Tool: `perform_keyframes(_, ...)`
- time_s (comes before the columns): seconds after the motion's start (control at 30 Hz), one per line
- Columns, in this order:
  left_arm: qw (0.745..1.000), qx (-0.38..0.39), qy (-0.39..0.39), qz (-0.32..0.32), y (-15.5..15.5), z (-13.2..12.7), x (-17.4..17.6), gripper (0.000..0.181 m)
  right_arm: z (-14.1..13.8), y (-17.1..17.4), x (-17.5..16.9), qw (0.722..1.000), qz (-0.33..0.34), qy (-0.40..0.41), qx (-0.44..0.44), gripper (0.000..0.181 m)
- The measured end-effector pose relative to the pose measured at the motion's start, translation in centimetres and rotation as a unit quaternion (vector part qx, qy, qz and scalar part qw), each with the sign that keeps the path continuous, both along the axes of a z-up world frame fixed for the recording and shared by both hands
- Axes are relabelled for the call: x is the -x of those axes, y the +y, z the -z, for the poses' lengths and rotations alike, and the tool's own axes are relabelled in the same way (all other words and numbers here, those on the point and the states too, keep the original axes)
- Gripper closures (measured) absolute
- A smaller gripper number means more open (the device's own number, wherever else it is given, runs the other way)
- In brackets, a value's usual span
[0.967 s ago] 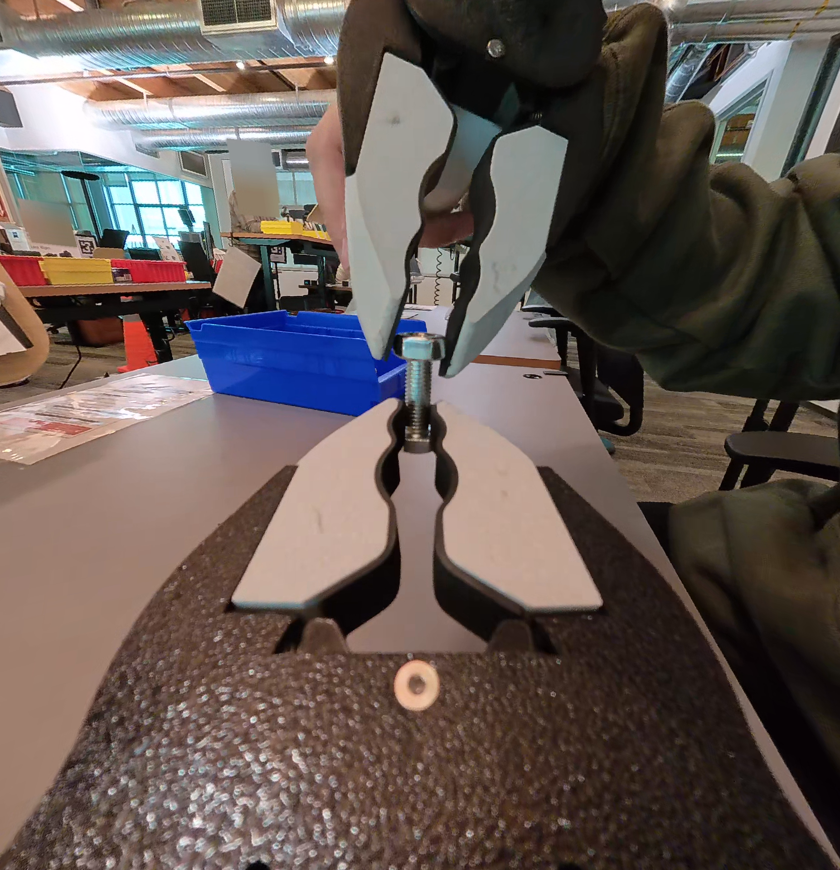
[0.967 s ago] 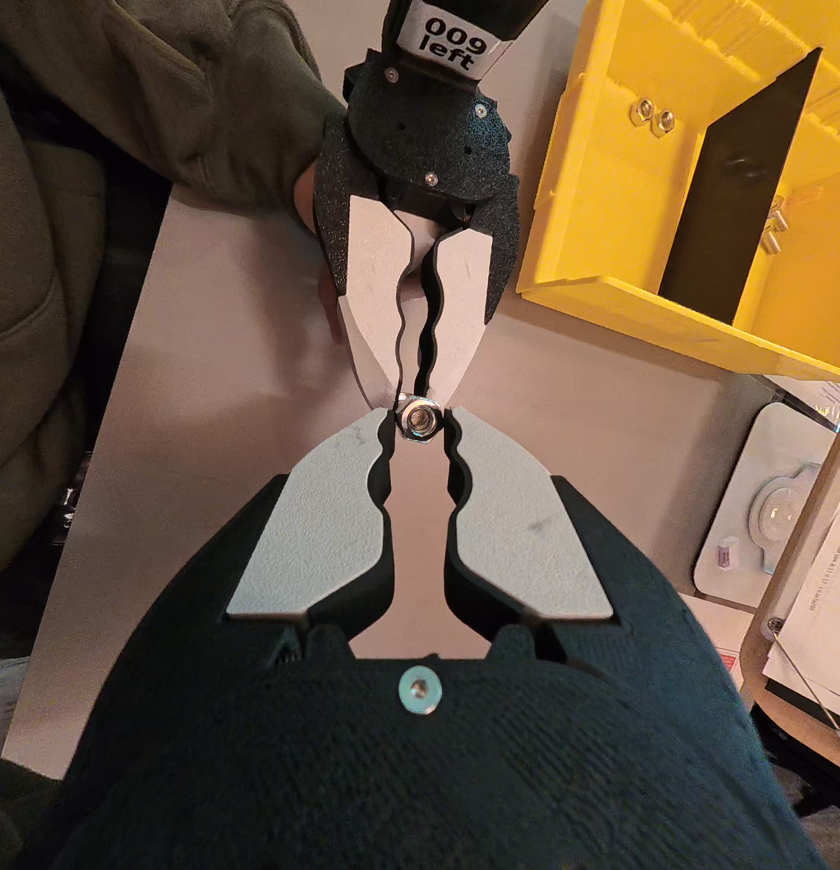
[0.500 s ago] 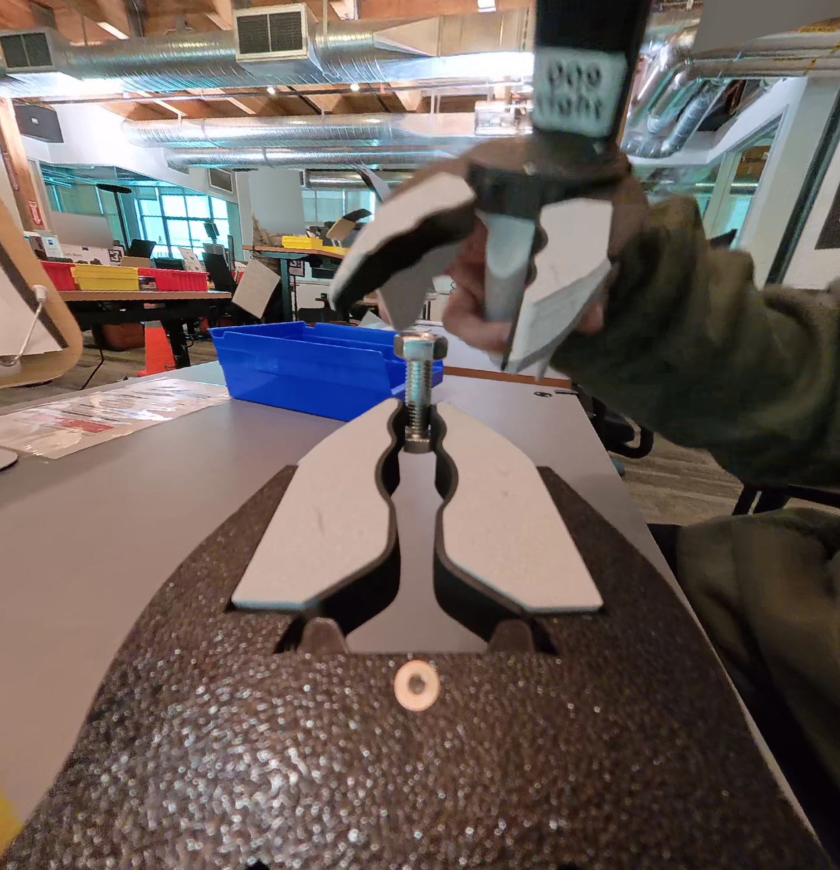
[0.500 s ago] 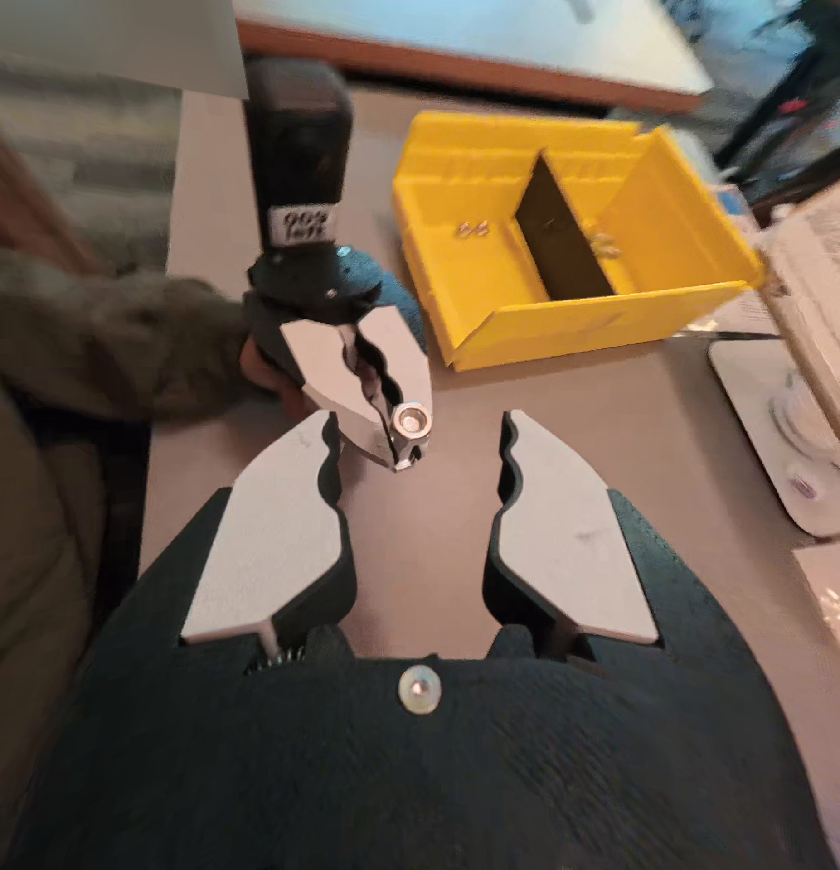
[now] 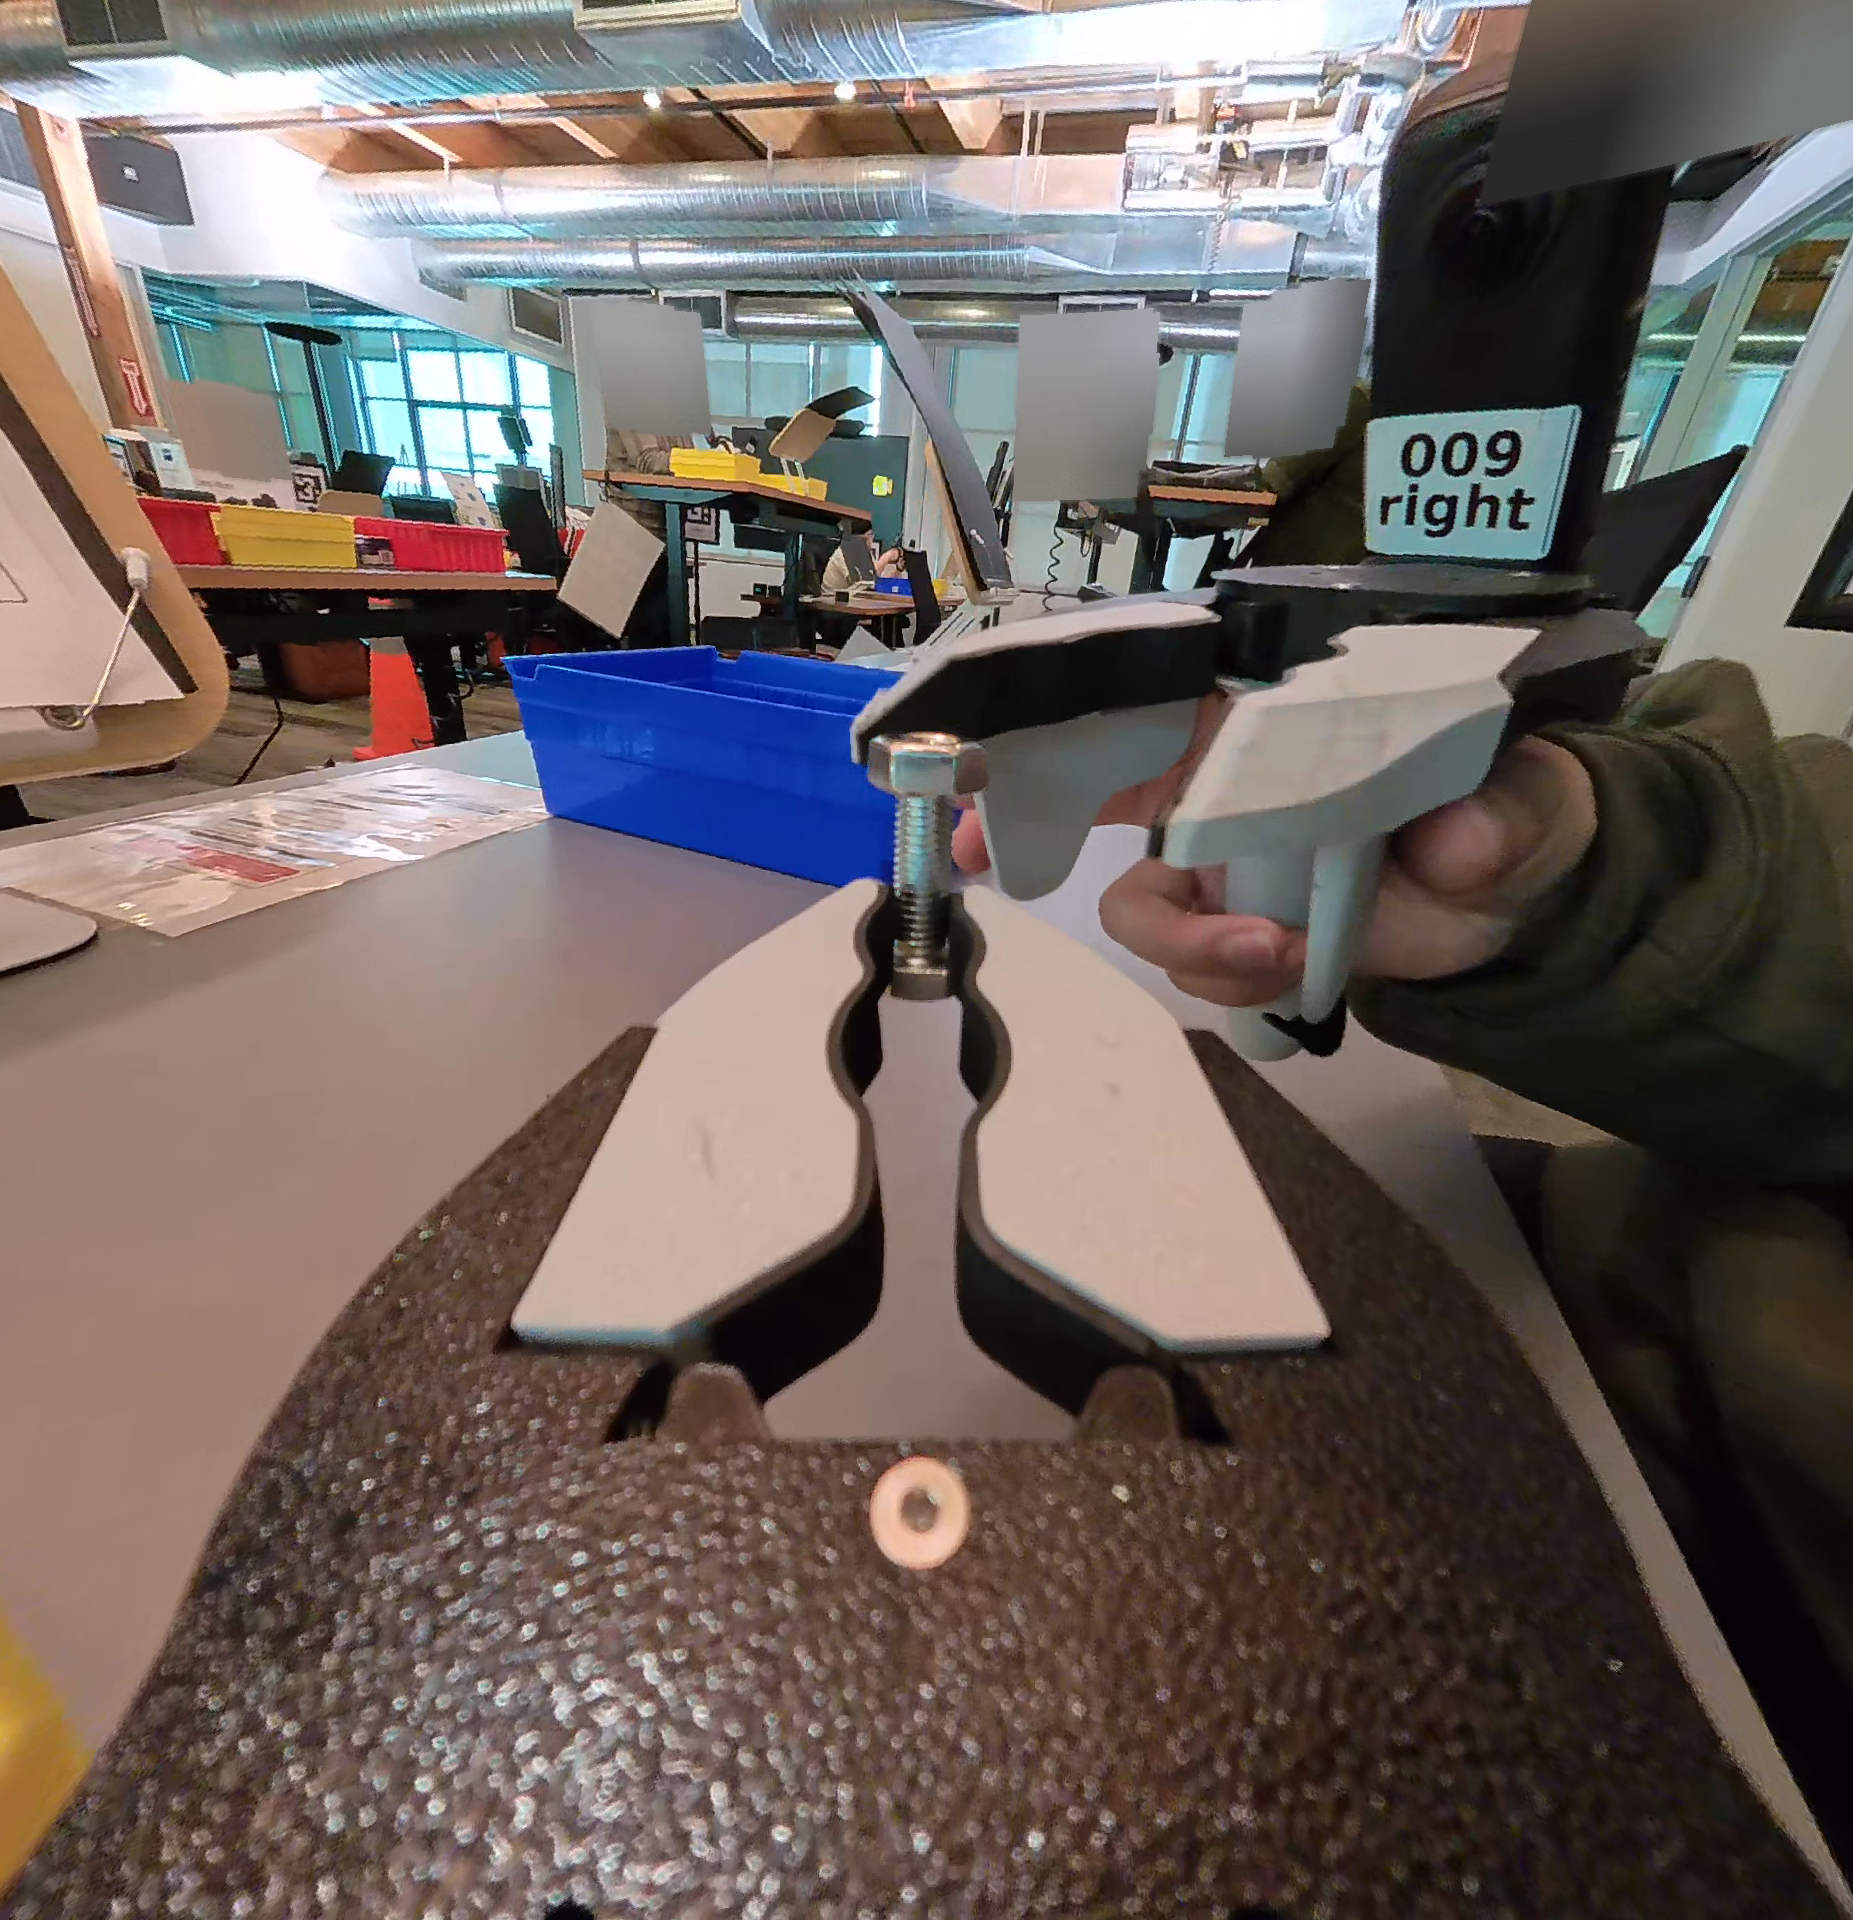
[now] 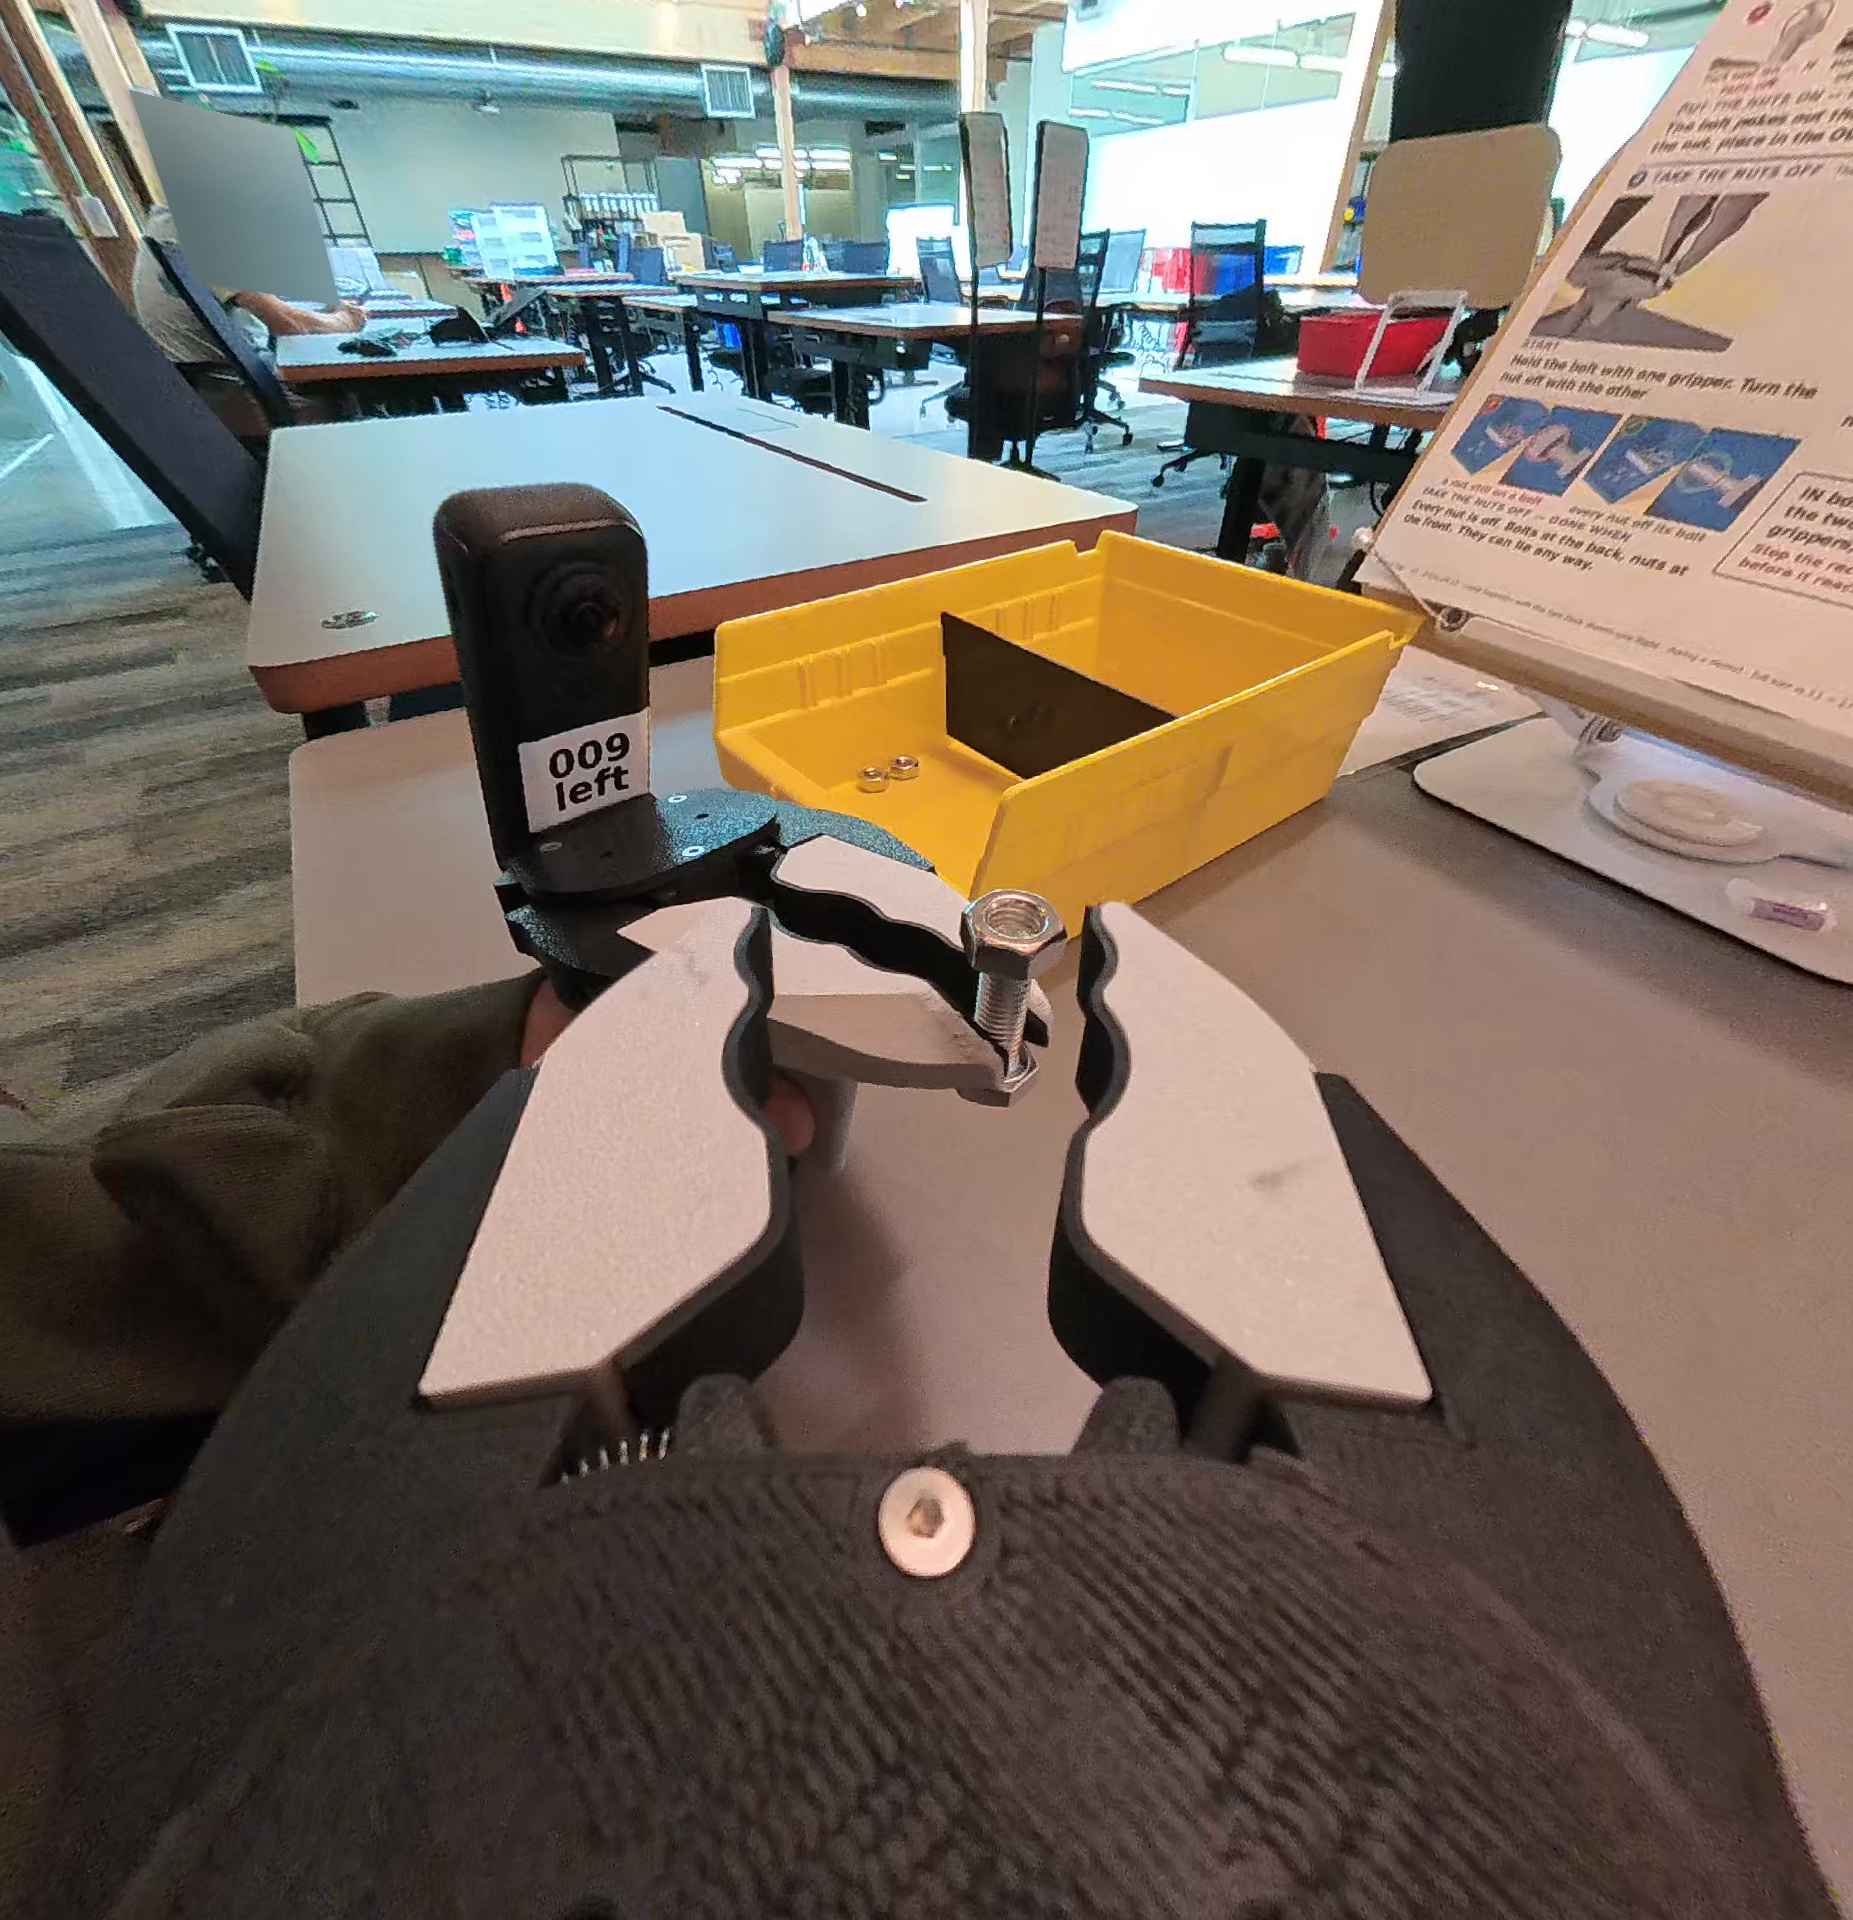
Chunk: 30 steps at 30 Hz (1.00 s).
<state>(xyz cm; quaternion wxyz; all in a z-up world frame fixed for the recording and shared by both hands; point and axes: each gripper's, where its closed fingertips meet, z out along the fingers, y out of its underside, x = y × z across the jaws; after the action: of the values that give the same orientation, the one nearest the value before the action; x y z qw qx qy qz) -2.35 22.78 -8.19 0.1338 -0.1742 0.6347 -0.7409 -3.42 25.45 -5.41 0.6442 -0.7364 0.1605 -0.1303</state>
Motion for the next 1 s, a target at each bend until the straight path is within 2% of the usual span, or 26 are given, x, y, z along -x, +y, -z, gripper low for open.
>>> perform_keyframes(0.43, 1.0, -0.006, 0.003, -0.007, 0.1, 0.1, -0.2, 0.172, 0.2, -0.6, 0.4, 1.0, 0.003, 0.007, 0.005, 0.134)
perform_keyframes(0.53, 1.0, -0.003, 0.009, -0.012, 0.4, 0.1, -0.3, 0.172, 0.0, -0.9, 1.0, 1.0, -0.008, 0.014, 0.003, 0.141)
perform_keyframes(0.7, 1.0, -0.016, -0.009, 0.019, -0.6, 0.0, 0.6, 0.172, -0.1, -1.2, -0.2, 0.999, 0.027, 0.023, -0.011, 0.127)
perform_keyframes(0.8, 0.999, -0.032, -0.016, 0.026, -1.0, 0.3, 0.9, 0.172, -0.2, -0.8, 0.1, 0.999, 0.013, 0.032, -0.023, 0.131)
perform_keyframes(1.0, 0.999, -0.023, 0.014, -0.022, 0.2, 0.6, -0.6, 0.172, 0.5, -1.1, 0.6, 0.999, 0.009, 0.036, 0.0, 0.135)
